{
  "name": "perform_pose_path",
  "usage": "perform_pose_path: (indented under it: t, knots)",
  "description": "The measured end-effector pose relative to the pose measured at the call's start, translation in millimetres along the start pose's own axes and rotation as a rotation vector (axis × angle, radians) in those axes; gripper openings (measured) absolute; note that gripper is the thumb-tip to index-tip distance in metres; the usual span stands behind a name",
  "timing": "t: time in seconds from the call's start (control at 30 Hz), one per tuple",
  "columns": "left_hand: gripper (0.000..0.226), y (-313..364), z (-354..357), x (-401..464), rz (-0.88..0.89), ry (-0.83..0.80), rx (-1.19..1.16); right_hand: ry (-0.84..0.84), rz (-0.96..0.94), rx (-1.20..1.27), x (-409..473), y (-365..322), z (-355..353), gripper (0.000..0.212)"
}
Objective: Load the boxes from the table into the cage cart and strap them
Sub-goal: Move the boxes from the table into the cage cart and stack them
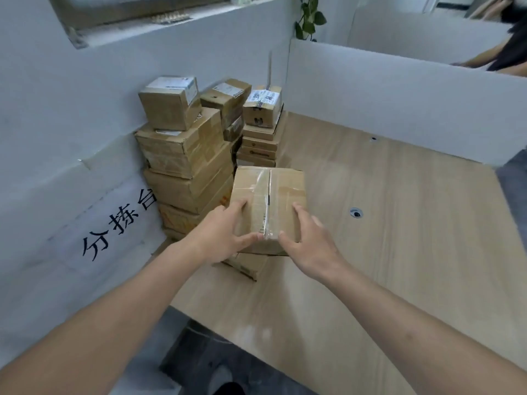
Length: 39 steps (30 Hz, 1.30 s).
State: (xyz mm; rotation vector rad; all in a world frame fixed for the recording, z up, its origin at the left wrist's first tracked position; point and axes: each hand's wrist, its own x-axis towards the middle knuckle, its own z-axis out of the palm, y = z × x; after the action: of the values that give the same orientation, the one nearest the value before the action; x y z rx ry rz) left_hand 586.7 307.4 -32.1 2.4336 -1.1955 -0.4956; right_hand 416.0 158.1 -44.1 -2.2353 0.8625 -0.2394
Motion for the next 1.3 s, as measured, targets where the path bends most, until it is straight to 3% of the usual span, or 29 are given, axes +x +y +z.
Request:
perform_pose_path:
  t: [0.27,0.53,0.93,1.1,1.3]
  knots:
    - [0.101,36.4,-3.1,-71.9,-0.144,0.203,-0.053,-0.109,-0.227,-0.026,-19.4,-7.6,-33.6,0.077]
    - [0.111,35.9,4.9,-160.6,-0.351,0.351,-0.019,-0.283,-0.429,-0.009,-52.5,-33.8,-19.8,0.083]
    - [0.134,17.2,27.2,-286.9,-0.67,0.377,-0.124,-0.536,-0.592,-0.024,-118.9,-71.7,42.4,0.085]
    - [0.113,11.4,43.2,-335.9,-0.745,0.426,-0.161,-0.59,-0.628,-0.052,-153.9,-79.9,68.9,0.082]
    - [0.117,4.2,66.1,-397.2,-0.839,0.39,-0.233,-0.653,-0.671,-0.133,-205.4,-84.6,93.5,0.082]
